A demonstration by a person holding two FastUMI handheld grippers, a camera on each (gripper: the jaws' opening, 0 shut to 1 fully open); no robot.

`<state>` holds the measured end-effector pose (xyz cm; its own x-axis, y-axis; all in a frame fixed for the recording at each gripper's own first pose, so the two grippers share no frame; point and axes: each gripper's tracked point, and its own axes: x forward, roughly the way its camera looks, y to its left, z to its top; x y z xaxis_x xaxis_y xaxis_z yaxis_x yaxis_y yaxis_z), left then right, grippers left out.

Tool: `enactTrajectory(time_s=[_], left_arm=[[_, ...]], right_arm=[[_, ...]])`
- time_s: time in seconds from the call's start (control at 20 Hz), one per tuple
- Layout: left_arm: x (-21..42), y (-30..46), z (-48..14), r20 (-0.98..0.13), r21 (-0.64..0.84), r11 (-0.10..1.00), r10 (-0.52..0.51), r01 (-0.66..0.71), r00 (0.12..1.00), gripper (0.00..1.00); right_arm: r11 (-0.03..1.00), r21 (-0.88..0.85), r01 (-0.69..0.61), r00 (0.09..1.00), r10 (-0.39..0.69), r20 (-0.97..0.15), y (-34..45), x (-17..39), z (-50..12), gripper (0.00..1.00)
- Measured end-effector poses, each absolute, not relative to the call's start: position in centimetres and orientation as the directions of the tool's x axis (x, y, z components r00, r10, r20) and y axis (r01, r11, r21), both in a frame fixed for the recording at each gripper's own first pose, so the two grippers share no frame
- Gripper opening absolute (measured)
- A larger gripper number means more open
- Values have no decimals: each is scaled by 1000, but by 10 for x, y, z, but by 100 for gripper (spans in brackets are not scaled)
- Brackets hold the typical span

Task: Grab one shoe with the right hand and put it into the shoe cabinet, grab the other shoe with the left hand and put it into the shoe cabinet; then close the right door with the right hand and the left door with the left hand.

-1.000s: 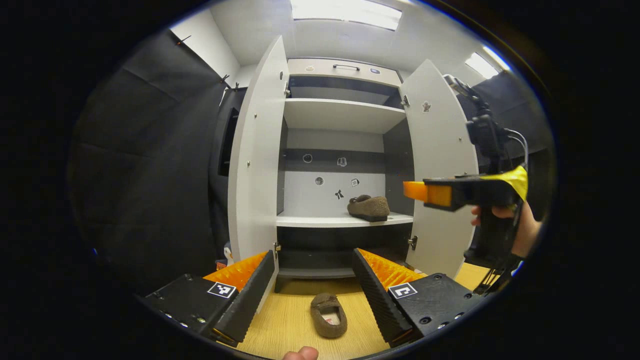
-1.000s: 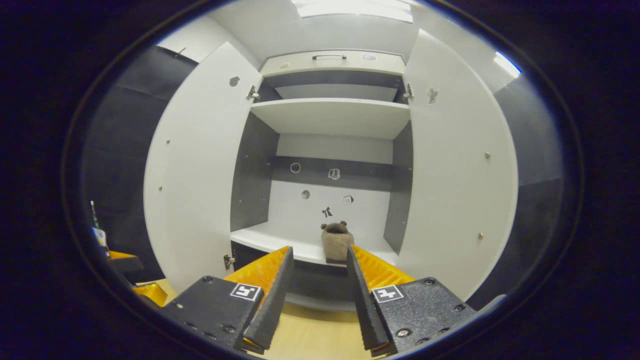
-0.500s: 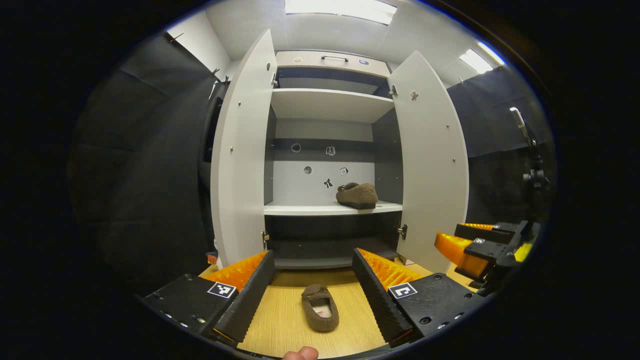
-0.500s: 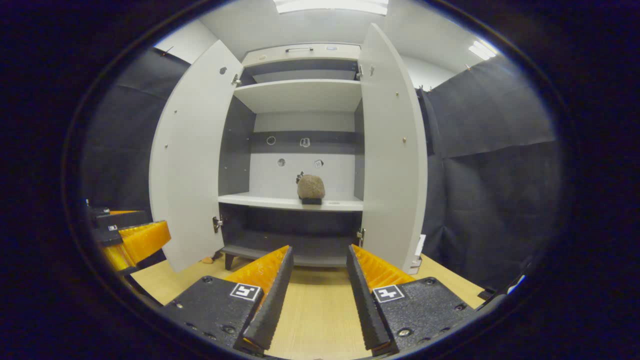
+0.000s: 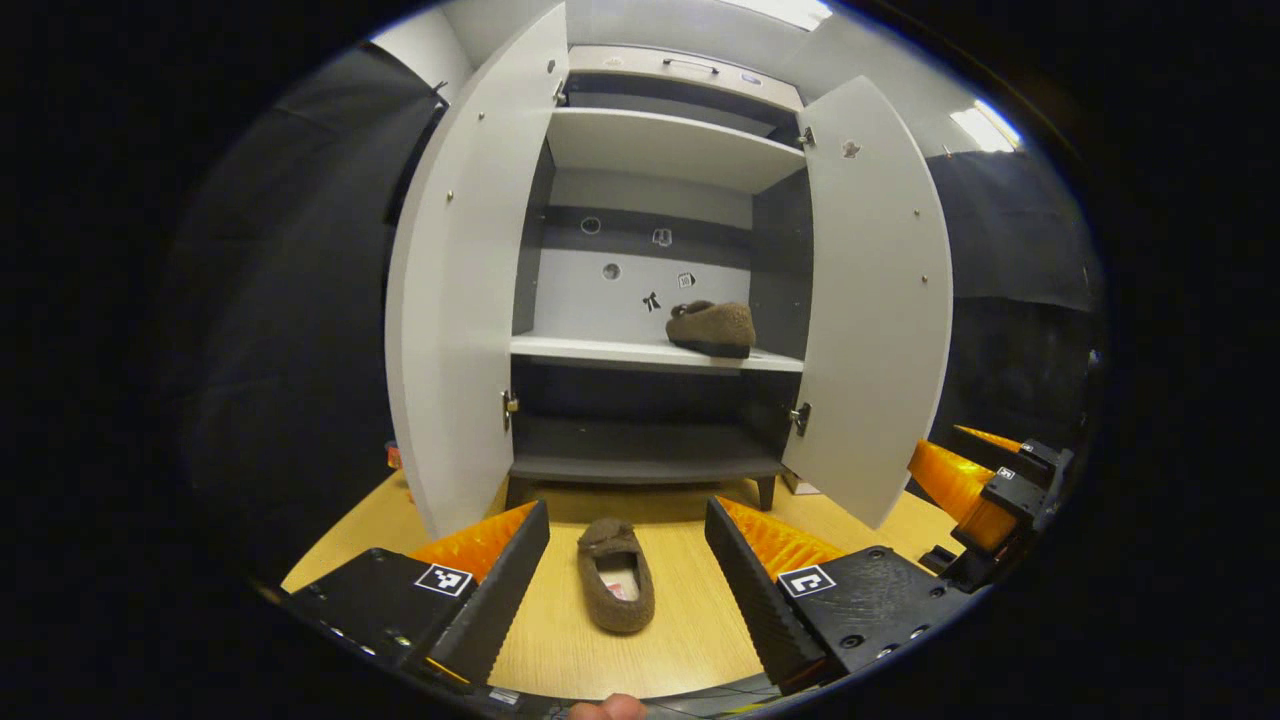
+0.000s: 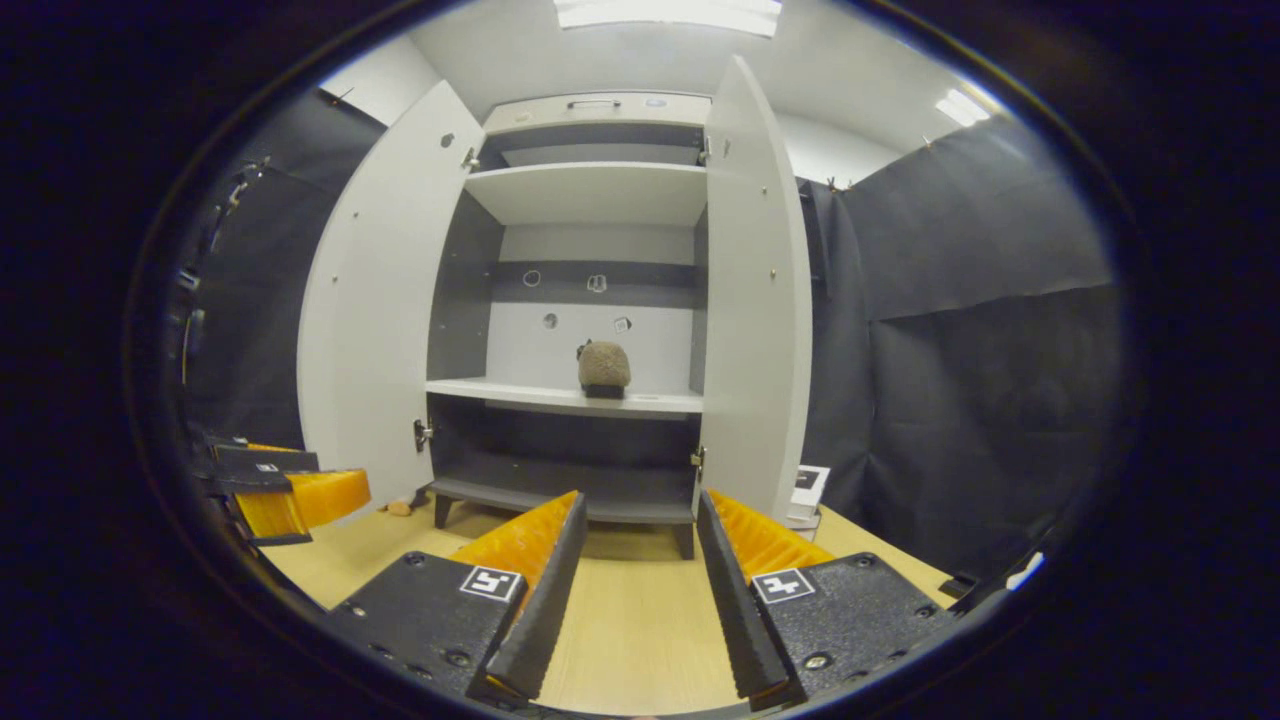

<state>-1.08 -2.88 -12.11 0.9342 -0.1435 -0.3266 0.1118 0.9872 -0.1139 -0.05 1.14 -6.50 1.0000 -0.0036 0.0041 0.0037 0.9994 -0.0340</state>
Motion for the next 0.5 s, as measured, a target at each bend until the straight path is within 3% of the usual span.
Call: enactTrajectory(time_s=[0.25,0.5], left_arm=[[3,-25,-186,-492,-190,979,-160,74,856,95],[29,-8,-252,-602,-163,987,-110,13,791,95]], right_arm=[[997,-76,-8,1000,10,28,12,-6,-61,73],[996,-89,0,1000,0,9,7,-5,-65,70]])
